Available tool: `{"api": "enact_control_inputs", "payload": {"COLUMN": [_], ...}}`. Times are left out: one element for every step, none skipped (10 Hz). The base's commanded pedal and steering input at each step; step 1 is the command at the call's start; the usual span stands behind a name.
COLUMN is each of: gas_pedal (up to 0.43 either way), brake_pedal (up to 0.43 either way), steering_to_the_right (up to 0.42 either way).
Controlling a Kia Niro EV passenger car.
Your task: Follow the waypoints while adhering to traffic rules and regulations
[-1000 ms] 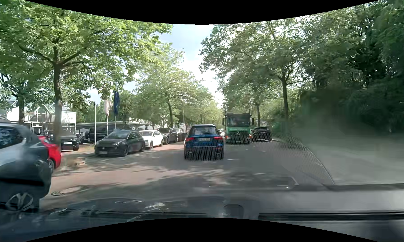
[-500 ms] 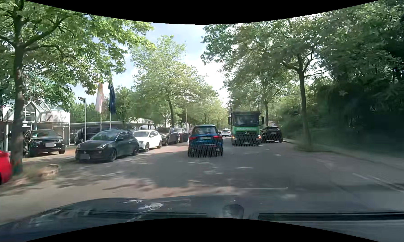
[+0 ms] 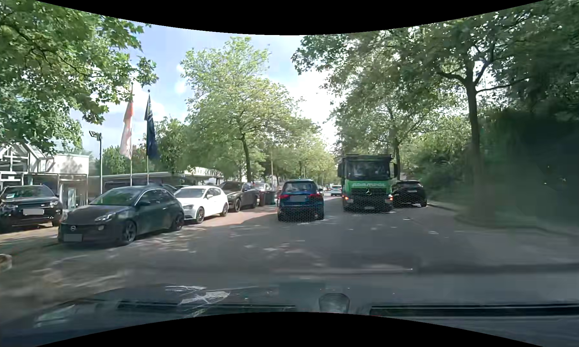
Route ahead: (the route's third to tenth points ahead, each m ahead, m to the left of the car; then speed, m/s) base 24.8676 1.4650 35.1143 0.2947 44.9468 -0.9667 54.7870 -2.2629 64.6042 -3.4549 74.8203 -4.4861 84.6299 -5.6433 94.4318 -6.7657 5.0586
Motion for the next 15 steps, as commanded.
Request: {"api": "enact_control_inputs", "payload": {"gas_pedal": [0.240, 0.240, 0.240, 0.228, 0.220, 0.220, 0.118, 0.067, 0.000, 0.000, 0.000, 0.000, 0.000, 0.000, 0.000], "brake_pedal": [0.000, 0.000, 0.000, 0.000, 0.000, 0.000, 0.000, 0.000, 0.000, 0.000, 0.104, 0.177, 0.207, 0.232, 0.244], "steering_to_the_right": [-0.048, -0.048, -0.046, -0.035, -0.025, -0.017, -0.008, -0.005, -0.004, -0.004, -0.001, 0.003, 0.005, 0.014, 0.025]}}
